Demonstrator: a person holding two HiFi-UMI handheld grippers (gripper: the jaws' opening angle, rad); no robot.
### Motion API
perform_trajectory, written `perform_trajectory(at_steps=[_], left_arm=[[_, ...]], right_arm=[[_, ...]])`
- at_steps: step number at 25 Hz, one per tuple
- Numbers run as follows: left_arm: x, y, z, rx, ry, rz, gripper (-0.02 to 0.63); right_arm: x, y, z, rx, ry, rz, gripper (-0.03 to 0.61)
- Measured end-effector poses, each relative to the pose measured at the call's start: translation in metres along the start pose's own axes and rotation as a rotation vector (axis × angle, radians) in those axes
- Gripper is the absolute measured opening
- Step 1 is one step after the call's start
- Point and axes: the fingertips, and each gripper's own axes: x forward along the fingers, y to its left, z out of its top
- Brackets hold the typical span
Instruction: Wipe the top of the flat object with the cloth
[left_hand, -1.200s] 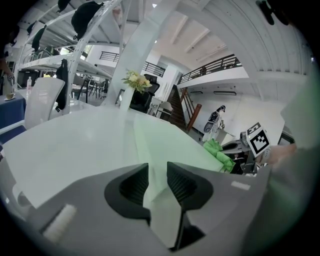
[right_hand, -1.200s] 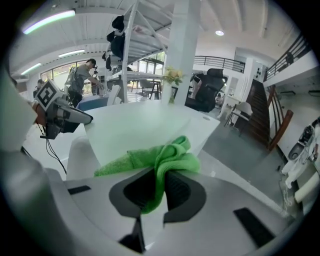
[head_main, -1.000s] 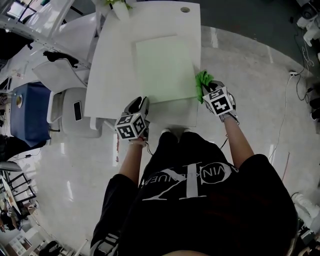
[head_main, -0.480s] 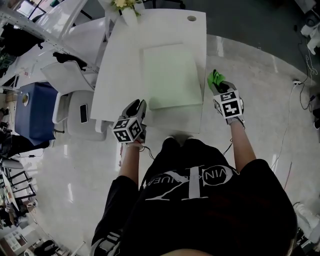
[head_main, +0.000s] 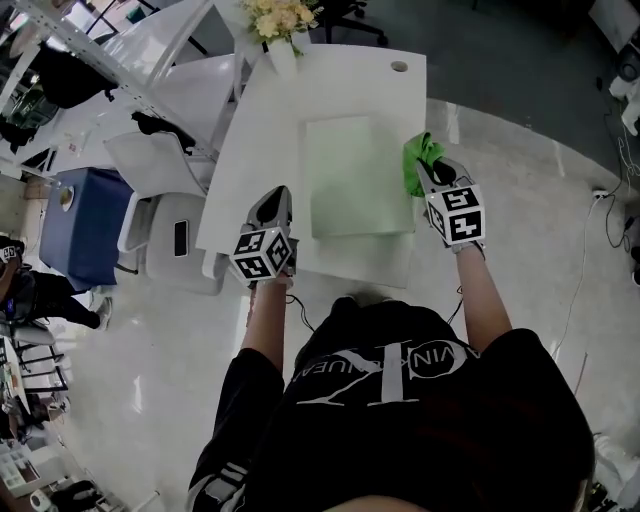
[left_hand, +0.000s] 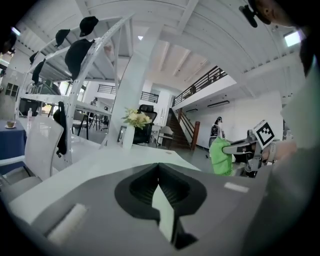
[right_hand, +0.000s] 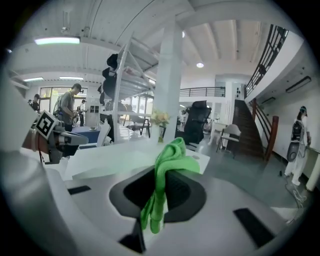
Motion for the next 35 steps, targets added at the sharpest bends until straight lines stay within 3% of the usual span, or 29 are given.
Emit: perform_trajectory(at_steps=[9,17,24,35], left_arm=[[-0.004,0.013,0.061,0.067,-0.157,0.035,0.012],[-0.011,0.008,0.095,0.104,-0.24,0.047,0.012],[-0.016,0.0,0.105,0.132,-0.286,0.047,0.012],[-0.017,0.0,0.099,0.132,-0.284,0.058,0.012]], right_arm=[[-0.001,0.007,0.052,0.003,-0.138,0.016,0.041],[-0.008,0.01,0.074,-0.012,-0.19,0.028,0.041],[-0.01,0.016,0.082,-0.03,-0.21,0.044,0.041],[-0.012,0.015,0.078,-0.043,-0.21,0.047,0.041]])
